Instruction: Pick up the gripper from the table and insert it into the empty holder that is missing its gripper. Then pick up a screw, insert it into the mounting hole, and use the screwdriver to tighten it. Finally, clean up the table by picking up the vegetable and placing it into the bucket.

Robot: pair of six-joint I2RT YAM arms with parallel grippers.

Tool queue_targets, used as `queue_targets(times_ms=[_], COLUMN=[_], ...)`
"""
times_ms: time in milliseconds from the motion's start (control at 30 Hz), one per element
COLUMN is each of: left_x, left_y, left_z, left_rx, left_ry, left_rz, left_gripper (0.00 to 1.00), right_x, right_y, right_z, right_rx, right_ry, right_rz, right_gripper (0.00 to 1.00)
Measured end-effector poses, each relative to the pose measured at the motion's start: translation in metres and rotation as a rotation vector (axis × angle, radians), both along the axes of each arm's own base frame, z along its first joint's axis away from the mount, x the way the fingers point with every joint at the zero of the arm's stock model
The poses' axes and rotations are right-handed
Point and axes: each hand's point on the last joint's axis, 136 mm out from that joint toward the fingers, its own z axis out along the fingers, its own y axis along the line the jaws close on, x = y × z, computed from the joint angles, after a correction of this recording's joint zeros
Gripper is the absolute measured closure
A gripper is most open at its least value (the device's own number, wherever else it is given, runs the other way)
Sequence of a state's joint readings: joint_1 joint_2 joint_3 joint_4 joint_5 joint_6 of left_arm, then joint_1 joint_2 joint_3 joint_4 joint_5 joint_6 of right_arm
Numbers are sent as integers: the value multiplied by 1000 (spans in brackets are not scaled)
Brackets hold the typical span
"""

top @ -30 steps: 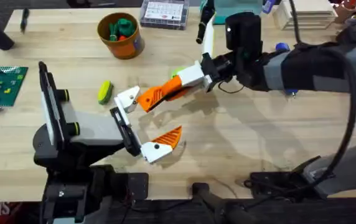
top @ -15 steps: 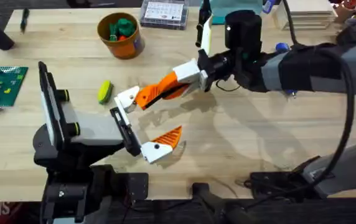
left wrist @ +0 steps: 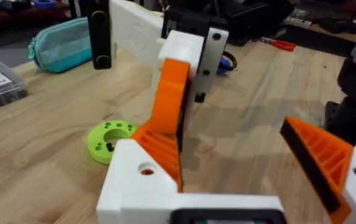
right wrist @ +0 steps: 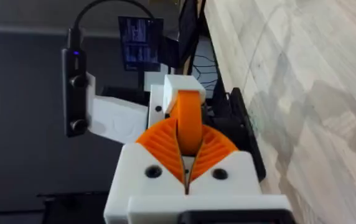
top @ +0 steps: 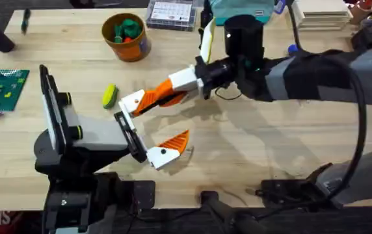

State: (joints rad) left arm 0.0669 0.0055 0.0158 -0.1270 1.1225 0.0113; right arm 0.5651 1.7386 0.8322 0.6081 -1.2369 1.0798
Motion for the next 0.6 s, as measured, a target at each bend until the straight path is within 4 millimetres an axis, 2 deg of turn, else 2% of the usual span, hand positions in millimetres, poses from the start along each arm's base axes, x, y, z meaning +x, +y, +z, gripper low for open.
queue_targets(times_ms=[367, 600], left_x=[8, 10], left_y=[6, 7], left_z=[-1, -2], left_rx=[-10, -11], left_ry=[25, 34], left_rz=[54, 65], left_gripper=[6, 5], right_x=[3, 5], right_y=[17, 19], right_z=[-4, -5], right_rx=[-12, -17], right_ry=[-101, -113], right_rz=[-58, -71], right_gripper=[995, 995])
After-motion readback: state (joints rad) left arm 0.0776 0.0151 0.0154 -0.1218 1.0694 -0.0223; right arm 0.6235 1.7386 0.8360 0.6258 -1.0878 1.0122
